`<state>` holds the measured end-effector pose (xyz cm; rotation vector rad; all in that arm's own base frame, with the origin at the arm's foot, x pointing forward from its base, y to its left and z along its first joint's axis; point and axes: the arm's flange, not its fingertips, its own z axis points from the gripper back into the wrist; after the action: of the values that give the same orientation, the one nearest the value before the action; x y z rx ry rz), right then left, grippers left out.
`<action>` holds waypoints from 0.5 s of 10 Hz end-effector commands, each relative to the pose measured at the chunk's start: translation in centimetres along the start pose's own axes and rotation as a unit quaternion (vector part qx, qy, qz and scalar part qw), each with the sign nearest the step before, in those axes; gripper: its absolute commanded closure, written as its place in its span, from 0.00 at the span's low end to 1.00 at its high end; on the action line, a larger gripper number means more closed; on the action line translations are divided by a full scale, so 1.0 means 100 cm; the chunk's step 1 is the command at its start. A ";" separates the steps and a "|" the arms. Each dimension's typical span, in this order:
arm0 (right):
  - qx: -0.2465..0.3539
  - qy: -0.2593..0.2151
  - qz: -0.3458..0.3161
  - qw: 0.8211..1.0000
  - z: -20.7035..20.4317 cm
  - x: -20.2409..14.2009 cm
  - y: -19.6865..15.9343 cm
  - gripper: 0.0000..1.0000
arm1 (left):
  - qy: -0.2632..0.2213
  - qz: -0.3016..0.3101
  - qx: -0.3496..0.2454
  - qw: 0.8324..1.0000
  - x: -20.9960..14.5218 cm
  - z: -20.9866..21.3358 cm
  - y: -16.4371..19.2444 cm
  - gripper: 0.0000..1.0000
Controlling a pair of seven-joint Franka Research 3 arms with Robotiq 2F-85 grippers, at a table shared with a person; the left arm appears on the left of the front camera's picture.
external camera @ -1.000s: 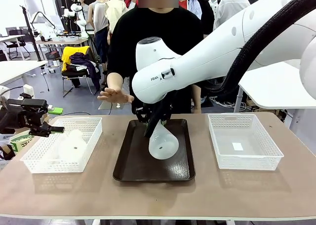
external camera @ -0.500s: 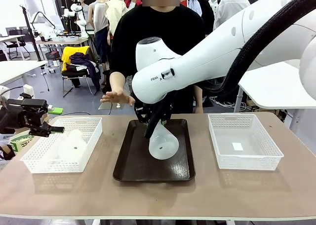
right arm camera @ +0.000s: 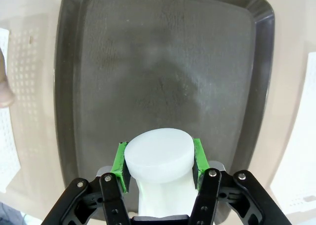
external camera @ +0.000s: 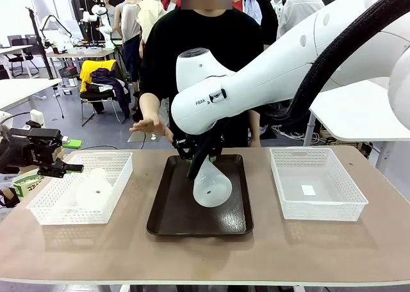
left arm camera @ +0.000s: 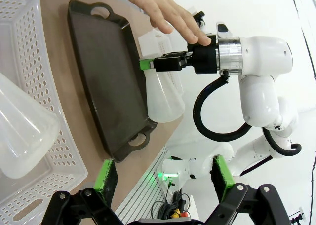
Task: Prepare the laboratory tools.
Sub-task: Place the picked Big flask upright in the Handle tray as instructed by the person.
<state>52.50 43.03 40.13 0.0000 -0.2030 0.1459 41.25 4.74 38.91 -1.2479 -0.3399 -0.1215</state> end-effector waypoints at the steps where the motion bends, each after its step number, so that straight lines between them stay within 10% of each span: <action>1: 0.002 0.002 0.001 1.000 0.000 -0.001 -0.001 1.00 | -0.003 -0.002 -0.007 1.000 0.000 0.001 -0.001 0.00; 5: 0.002 0.002 0.001 1.000 0.000 -0.001 -0.001 1.00 | -0.003 -0.002 -0.007 1.000 0.000 0.001 -0.001 0.00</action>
<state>52.50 43.03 40.13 -0.0001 -0.2030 0.1459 41.25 4.74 38.91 -1.2479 -0.3399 -0.1214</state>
